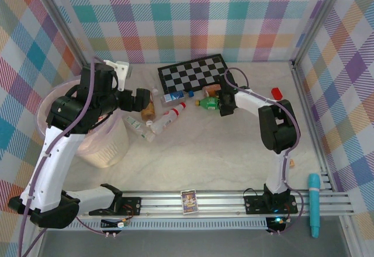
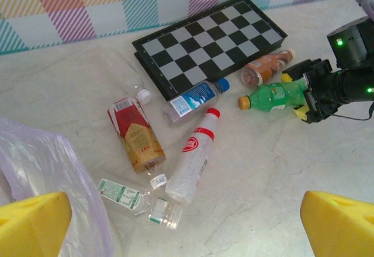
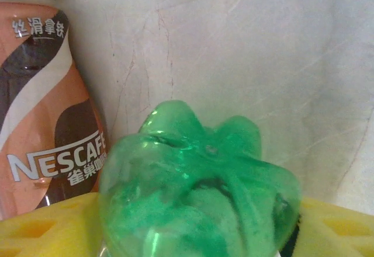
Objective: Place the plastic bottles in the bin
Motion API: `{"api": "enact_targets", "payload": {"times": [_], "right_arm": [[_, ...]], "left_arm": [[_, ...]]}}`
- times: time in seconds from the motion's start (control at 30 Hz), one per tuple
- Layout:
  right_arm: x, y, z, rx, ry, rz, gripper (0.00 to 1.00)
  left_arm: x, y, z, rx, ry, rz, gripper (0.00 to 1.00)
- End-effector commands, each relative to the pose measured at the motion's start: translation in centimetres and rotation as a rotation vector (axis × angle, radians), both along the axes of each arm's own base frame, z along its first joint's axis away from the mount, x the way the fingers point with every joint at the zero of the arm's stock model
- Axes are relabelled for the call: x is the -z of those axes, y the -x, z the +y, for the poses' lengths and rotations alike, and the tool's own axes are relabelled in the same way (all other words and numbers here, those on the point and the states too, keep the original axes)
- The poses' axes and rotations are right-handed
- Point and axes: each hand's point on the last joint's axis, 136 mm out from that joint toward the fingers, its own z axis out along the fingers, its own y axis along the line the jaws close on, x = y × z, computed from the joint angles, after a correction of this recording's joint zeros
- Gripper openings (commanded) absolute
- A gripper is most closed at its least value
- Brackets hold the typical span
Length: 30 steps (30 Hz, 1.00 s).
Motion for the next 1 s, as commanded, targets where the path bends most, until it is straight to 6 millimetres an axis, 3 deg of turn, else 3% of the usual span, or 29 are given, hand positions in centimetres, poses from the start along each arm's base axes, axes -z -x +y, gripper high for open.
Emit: {"api": "enact_targets", "payload": {"times": [0.0,0.13,0.23,0.43,0.57,0.7,0.97], "right_arm": [[-0.3,0.0,-0.4,0.014,0.024,-0.006,0.65],[-1.5,0.5,-1.1,0.0,0.036,-0.041,0.52],[-2.8,1.4,-1.8,-0.025,0.045,-0.066,0.49],[-7.3,3.1,-2.6,-0.196,0.119,-0.178,0.42],[-12.3,3.7,0.1,-0.617,0.221,-0.364,0.43],[-17.3,6.1,3.2,-0.927,0.22,-0.57,0.44],[-27.5,11.7,7.9,-1.176,0.008,-0.988,0.44]], "left_arm": [[-1.7,0.6,-0.4,0.014,0.049,-0.045,1.0],[-1.9,0.8,-0.5,0.019,0.067,-0.046,1.0],[-1.9,1.0,-1.2,0.037,0.107,-0.035,1.0],[-2.1,1.3,-3.7,0.11,0.211,-0.012,1.0],[-2.2,1.7,-6.0,0.191,0.293,0.013,1.0],[-2.2,2.0,-8.2,0.264,0.39,0.036,1.0],[-0.1,0.9,-12.7,0.332,0.434,0.101,1.0]]}}
